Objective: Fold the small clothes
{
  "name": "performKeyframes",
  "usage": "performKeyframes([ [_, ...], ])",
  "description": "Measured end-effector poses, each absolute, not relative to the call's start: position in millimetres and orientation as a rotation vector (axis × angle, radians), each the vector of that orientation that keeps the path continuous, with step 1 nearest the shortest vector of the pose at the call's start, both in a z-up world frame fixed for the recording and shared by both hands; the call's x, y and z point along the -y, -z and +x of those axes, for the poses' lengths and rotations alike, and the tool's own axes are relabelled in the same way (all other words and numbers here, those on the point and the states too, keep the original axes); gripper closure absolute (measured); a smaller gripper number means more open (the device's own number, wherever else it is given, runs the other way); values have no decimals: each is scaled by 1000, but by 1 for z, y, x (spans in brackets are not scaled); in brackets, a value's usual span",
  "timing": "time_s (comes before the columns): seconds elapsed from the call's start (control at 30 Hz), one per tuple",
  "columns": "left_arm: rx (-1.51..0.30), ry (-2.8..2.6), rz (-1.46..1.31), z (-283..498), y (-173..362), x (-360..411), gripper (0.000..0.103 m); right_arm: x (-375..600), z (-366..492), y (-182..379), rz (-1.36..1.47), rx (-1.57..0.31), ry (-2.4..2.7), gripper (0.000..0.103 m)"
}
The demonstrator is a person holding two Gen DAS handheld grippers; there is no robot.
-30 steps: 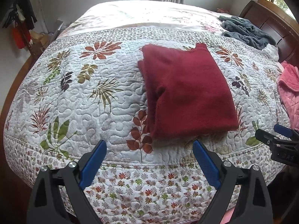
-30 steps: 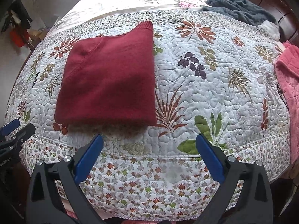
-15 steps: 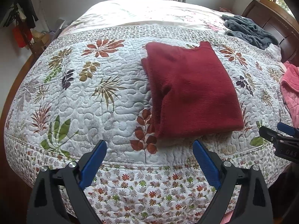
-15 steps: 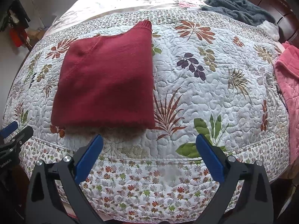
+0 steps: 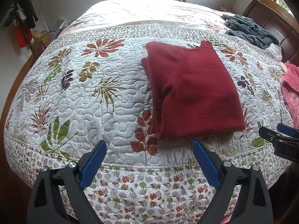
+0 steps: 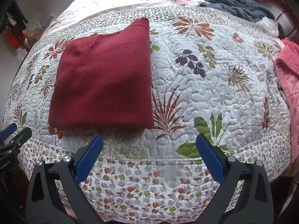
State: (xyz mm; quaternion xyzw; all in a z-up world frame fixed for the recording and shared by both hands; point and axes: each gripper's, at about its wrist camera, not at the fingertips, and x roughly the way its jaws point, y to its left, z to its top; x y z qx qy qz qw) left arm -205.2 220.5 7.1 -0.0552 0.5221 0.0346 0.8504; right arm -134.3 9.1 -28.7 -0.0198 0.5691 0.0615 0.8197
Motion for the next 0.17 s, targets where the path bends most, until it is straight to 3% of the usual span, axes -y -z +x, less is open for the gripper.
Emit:
performKeyframes([
  [0.17,-1099,-73,-117,-205,-7,-220,9,-9,-135,30,-48,-1209,-128,4],
])
